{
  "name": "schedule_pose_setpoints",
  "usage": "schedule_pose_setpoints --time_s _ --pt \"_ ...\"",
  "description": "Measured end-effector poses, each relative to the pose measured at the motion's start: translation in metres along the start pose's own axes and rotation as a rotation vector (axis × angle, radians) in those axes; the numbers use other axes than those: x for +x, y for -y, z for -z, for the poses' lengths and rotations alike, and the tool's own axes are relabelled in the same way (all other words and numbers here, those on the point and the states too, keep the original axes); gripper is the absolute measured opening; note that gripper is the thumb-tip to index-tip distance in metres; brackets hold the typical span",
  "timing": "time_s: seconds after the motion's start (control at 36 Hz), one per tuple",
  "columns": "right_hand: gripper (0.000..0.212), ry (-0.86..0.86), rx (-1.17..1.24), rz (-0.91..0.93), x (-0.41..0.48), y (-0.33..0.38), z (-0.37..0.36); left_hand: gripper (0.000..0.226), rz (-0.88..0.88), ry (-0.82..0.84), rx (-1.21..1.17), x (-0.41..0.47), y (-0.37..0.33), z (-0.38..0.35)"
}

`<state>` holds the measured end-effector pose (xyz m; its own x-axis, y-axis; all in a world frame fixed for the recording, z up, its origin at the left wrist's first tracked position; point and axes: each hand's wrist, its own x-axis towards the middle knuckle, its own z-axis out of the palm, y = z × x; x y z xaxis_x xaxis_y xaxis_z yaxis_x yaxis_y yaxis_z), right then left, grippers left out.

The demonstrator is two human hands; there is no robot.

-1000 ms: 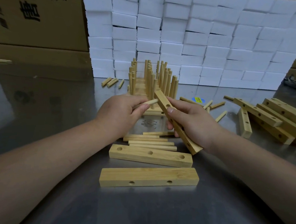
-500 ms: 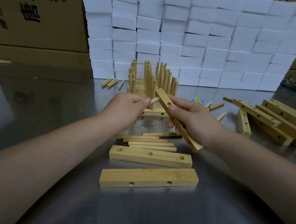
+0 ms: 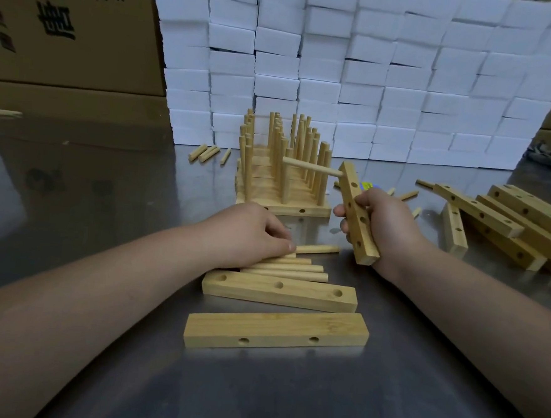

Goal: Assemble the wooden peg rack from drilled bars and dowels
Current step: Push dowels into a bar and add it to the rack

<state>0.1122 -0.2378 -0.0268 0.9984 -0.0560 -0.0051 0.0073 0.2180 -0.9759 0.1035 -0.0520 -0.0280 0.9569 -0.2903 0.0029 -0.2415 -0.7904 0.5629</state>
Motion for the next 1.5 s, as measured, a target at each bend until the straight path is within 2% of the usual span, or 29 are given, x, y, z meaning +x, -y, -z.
schedule_pose_setpoints --time_s 0.08,0.19,0.42,0.56,0.75,0.97,1.5 --pt "0.021 0.035 0.013 0.003 0.000 -0.001 -0.001 0.007 -0.010 -0.023 -0.004 0.000 -0.001 0.001" --pt "0.024 0.067 -0.001 0.038 0.000 -0.002 -0.001 0.011 -0.032 -0.025 0.003 -0.002 -0.004 0.000" --pt "0.029 -0.007 -0.107 0.088 0.002 -0.005 0.001 0.009 -0.071 -0.008 0.035 -0.004 -0.005 -0.001" --pt "0.031 -0.030 -0.095 0.117 0.002 -0.004 0.001 0.015 -0.080 -0.139 -0.029 -0.002 -0.004 0.001" --pt "0.036 0.030 -0.151 0.169 -0.001 -0.004 -0.001 0.011 -0.129 -0.289 -0.132 -0.002 -0.005 0.003" --pt "0.038 0.054 -0.192 0.203 -0.003 -0.005 -0.003 0.030 -0.202 -0.281 -0.078 -0.006 -0.006 0.001" --pt "0.042 0.030 -0.262 0.312 -0.019 0.002 -0.010 0.027 -0.272 -0.353 -0.144 -0.009 -0.009 0.001"
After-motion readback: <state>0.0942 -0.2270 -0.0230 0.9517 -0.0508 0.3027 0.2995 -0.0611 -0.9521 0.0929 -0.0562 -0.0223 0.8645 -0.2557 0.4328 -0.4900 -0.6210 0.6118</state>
